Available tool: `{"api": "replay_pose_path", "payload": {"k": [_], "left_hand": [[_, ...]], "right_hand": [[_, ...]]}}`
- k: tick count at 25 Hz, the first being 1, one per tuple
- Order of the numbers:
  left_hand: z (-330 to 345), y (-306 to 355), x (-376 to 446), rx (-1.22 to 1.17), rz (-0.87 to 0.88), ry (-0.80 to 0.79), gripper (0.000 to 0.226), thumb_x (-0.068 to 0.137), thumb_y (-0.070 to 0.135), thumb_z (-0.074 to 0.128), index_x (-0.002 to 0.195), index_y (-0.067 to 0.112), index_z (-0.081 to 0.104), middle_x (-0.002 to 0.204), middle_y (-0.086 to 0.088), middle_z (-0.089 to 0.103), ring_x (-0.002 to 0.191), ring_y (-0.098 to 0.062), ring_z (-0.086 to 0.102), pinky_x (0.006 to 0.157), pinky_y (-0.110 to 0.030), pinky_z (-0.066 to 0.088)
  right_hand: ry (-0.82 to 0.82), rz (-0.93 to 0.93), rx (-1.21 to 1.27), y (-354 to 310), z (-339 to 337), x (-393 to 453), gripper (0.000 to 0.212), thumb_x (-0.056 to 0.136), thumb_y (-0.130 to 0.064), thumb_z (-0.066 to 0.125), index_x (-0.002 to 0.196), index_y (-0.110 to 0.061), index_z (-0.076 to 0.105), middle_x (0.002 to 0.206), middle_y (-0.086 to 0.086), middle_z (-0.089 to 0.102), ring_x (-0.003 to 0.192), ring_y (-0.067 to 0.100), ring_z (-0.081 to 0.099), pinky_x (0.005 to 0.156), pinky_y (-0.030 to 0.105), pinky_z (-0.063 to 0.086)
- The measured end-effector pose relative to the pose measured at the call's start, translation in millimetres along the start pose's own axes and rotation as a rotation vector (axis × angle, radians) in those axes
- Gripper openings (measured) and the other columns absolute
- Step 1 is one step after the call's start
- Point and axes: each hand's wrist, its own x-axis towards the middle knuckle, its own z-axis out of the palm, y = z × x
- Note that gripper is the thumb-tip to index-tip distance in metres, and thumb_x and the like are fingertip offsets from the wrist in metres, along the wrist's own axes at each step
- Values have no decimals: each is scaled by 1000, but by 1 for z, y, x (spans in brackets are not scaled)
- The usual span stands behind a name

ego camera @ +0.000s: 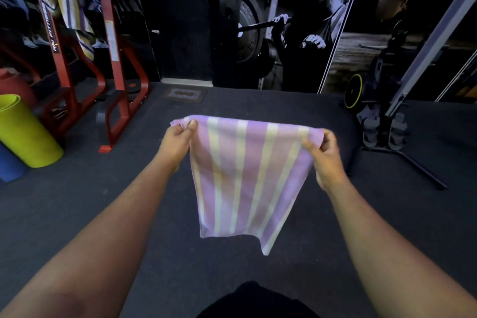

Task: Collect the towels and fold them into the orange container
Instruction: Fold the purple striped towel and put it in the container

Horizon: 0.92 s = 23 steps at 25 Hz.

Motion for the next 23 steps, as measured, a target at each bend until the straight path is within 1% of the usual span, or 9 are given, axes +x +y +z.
{"api": "replay_pose_path", "payload": {"k": [2,4,8,10,12,15,17,20,23], "left_hand": [[9,26,-1,-137,21,-16,45,102,42,57,103,-3,67,103,-17,73,95,-27,70,88,-47,57],[10,45,-5,-333,73,-86,40,100,42,62,111,3,63,111,-14,72,100,-25,71,86,-43,59],[-7,4,-33,63,-47,-336,61,64,48,87,113,15,73,109,-1,78,105,-21,73,83,-36,59],[-3,-8,-36,-35,-96,-244,40,75,35,87,104,9,75,99,-4,79,102,-29,73,75,-32,59],[6,10,-25,-196,-112,-146,18,91,21,75,101,6,74,99,-10,78,93,-28,74,66,-28,59],[12,52,-14,-364,-153,-167,25,97,27,67,109,6,73,108,-14,76,85,-21,75,66,-30,61],[5,57,-14,-433,-172,-317,35,93,41,68,112,12,73,106,-9,77,89,-18,76,70,-30,61],[-11,5,-27,-107,-202,-456,60,63,41,93,110,11,75,112,-18,75,91,-22,74,74,-34,61],[-3,-13,-25,-146,-135,-274,18,85,17,79,100,8,76,106,-22,75,84,-21,75,75,-36,60]], "right_hand": [[-122,147,-117,10,5,-11,34,85,-13,81,116,-16,67,118,7,73,102,17,72,90,42,60],[-56,197,-91,11,12,-13,21,87,-11,78,107,-14,72,111,11,76,100,23,73,93,49,58],[44,143,95,-23,18,6,15,90,-10,74,105,-11,72,101,7,78,98,25,74,86,41,58],[64,136,149,-35,10,15,20,89,-15,76,107,-9,72,102,10,78,95,26,74,82,41,59],[-16,186,265,-31,-1,14,38,85,-30,79,116,-9,70,108,12,76,97,25,74,81,40,61],[-223,356,45,-3,-2,-4,91,45,-57,97,116,-6,71,111,13,76,99,24,74,82,34,60],[-146,322,13,10,6,-7,77,54,-50,95,112,-3,73,108,14,76,99,26,74,88,37,58],[10,299,111,-4,9,2,30,90,-26,75,108,-3,72,103,13,77,98,26,74,81,34,60],[-68,353,225,-6,-3,3,24,94,-27,67,111,-10,69,101,9,77,91,22,74,83,38,61]]}}
